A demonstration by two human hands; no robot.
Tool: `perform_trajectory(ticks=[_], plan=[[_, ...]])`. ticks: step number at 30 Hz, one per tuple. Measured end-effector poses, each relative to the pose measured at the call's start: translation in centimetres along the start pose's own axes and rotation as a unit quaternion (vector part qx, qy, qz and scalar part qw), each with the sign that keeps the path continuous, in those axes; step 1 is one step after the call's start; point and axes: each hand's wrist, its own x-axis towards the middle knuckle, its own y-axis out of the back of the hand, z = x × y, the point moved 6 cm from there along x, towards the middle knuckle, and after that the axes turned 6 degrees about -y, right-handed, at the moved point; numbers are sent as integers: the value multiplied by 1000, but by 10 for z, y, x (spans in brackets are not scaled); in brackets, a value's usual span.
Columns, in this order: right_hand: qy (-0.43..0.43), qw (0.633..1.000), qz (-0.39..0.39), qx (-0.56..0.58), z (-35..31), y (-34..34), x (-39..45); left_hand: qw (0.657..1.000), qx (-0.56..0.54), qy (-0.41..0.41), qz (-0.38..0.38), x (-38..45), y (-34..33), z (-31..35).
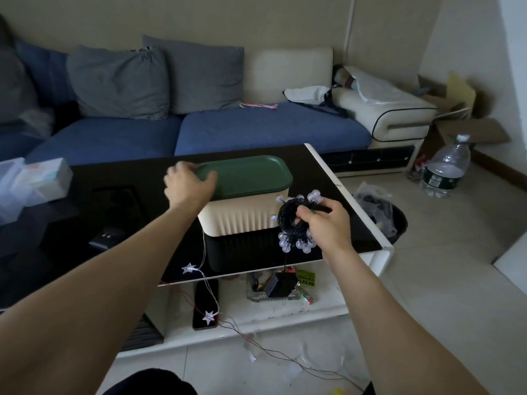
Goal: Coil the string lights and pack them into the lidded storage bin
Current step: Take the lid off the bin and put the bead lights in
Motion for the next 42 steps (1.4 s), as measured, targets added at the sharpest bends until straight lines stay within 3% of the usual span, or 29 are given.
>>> perform_trajectory(ticks=[2,4,6,13,18,21,30,38,40,42], plan=[[-5,1000,19,15,2,2,3,985,-101,141,-2,-1,-5,-28],[-14,1000,21,15,4,0,6,964,-181,190,-40,-4,-14,-41],[-17,999,29,1,6,-1,11,960,-207,185,-40,-5,-15,-45],[-42,997,34,-56,12,-8,32,980,-132,151,-8,-3,-7,-47],[35,986,-64,-149,6,-23,43,992,-40,102,-60,2,-2,-45],[44,982,-129,-130,6,-34,40,992,-11,79,-100,4,-4,-40],[84,983,-97,-133,9,-37,41,982,-33,111,-150,4,-3,-39],[98,982,-85,-135,9,-40,42,946,-174,119,-246,-4,-9,-38],[98,983,-82,-133,9,-41,42,953,-119,94,-263,-9,-15,-33],[102,982,-81,-136,9,-41,41,967,16,53,-250,-10,-17,-26]])
